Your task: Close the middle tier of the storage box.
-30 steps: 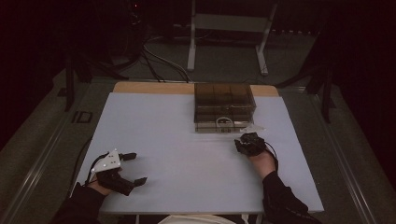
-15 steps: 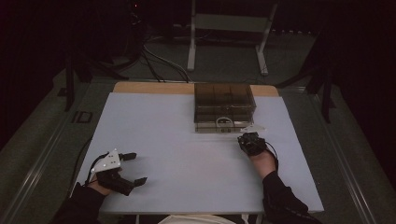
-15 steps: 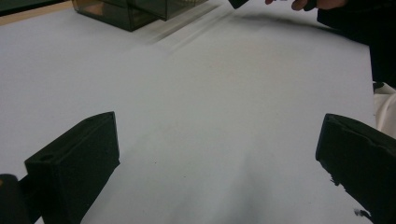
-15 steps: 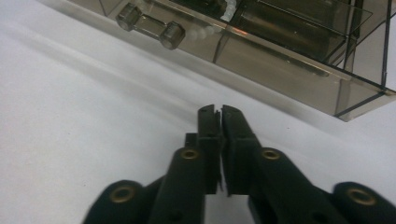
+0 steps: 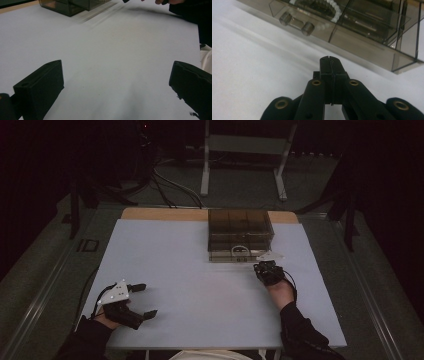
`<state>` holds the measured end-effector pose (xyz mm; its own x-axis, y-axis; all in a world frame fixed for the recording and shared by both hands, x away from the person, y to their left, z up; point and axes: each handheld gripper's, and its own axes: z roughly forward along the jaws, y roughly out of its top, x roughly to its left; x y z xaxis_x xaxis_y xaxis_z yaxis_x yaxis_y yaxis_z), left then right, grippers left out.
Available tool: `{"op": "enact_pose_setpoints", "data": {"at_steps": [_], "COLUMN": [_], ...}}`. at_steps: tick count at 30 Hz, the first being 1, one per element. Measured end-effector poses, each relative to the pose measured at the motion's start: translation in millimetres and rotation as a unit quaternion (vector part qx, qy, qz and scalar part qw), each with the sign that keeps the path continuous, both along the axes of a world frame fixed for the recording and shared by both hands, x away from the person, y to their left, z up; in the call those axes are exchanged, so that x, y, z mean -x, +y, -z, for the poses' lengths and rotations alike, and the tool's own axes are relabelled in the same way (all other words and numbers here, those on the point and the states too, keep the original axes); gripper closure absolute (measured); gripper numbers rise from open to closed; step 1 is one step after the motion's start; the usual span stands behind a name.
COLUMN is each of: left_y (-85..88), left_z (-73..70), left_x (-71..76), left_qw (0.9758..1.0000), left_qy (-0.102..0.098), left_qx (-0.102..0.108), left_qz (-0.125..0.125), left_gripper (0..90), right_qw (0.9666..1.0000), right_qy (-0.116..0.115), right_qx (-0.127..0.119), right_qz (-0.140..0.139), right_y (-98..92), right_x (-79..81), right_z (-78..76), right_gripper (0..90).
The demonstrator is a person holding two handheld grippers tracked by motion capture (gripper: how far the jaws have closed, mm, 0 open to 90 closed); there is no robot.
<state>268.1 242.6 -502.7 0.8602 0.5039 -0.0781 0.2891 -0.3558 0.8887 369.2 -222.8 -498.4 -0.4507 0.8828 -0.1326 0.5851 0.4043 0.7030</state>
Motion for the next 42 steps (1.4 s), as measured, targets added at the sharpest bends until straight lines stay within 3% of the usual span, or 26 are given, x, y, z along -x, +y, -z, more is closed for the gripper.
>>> {"op": "enact_pose_setpoints", "data": {"at_steps": [7, 18, 42], "left_y": [0.0, 0.2, -0.3], "left_z": [0.0, 0.1, 0.6], "left_x": [-0.1, -0.2, -0.5], "left_qw": [1.0, 1.0, 1.0], "left_qy": [0.0, 0.0, 0.004], "left_qx": [0.0, 0.0, 0.001], "left_qz": [0.0, 0.0, -0.001], "left_gripper": [1.0, 1.0, 1.0], "right_qw": [0.9998, 0.9996, 0.9995], "right_qy": [-0.018, -0.021, -0.012], "right_qx": [-0.001, -0.006, -0.01], "right_qz": [-0.009, -0.019, -0.029], "right_y": [1.6, 7.1, 12.9], "right_x": [-2.5, -10.0, -16.4], "right_z": [-1.9, -2.1, -1.1], "right_gripper": [89.8, 89.7, 89.7]}}
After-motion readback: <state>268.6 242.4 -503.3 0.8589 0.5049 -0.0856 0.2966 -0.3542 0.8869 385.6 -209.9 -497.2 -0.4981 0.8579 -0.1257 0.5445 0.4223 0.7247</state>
